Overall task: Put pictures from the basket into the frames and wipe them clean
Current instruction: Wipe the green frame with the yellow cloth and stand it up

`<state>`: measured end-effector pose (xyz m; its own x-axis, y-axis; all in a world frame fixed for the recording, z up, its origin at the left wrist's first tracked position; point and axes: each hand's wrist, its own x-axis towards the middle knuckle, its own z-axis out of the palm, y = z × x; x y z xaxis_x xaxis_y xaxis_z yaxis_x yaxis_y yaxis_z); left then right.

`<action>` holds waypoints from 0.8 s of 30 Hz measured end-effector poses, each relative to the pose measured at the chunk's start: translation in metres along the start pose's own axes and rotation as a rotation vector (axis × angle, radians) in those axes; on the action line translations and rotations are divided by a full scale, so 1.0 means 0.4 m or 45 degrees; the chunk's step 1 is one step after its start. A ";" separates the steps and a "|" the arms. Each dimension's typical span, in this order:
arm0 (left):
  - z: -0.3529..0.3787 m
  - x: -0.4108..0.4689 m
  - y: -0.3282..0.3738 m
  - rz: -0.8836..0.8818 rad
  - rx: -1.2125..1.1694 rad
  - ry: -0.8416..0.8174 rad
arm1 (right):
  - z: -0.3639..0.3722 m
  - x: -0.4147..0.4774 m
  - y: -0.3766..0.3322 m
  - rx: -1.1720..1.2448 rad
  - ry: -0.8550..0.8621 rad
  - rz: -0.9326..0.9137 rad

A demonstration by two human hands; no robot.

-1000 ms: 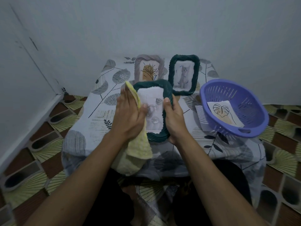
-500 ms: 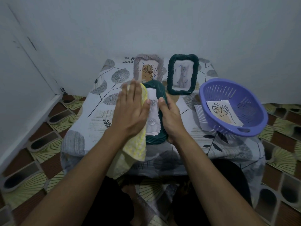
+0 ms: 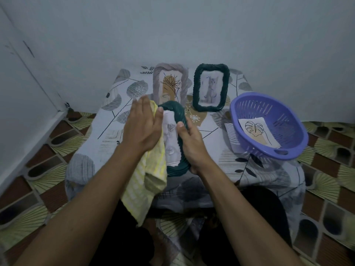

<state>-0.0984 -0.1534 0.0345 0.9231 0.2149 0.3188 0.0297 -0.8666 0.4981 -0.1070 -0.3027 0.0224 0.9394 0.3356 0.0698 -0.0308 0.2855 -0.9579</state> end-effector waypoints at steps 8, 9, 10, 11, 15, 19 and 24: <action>0.021 -0.055 -0.055 0.156 -0.263 -0.126 | -0.099 0.019 -0.073 -0.130 -0.241 0.315; 0.021 -0.059 -0.058 0.112 -0.321 -0.133 | -0.111 0.023 -0.073 -0.141 -0.254 0.367; 0.021 -0.062 -0.057 0.067 -0.359 -0.113 | -0.119 0.025 -0.072 -0.135 -0.259 0.410; 0.023 -0.063 -0.056 0.015 -0.385 -0.079 | -0.127 0.028 -0.069 -0.115 -0.246 0.446; 0.029 -0.053 -0.051 -0.214 -0.410 0.130 | -0.133 0.029 -0.062 0.079 -0.095 0.518; 0.038 -0.027 -0.066 -0.606 -0.573 0.254 | -0.123 0.017 -0.035 0.469 0.074 0.350; 0.043 -0.041 -0.027 -0.650 -0.579 0.290 | -0.078 0.011 0.001 0.364 0.280 0.254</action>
<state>-0.1072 -0.1553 0.0102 0.7322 0.6748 0.0920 0.2279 -0.3700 0.9006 -0.0921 -0.3291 0.0135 0.9551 0.2185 -0.2002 -0.2841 0.4827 -0.8284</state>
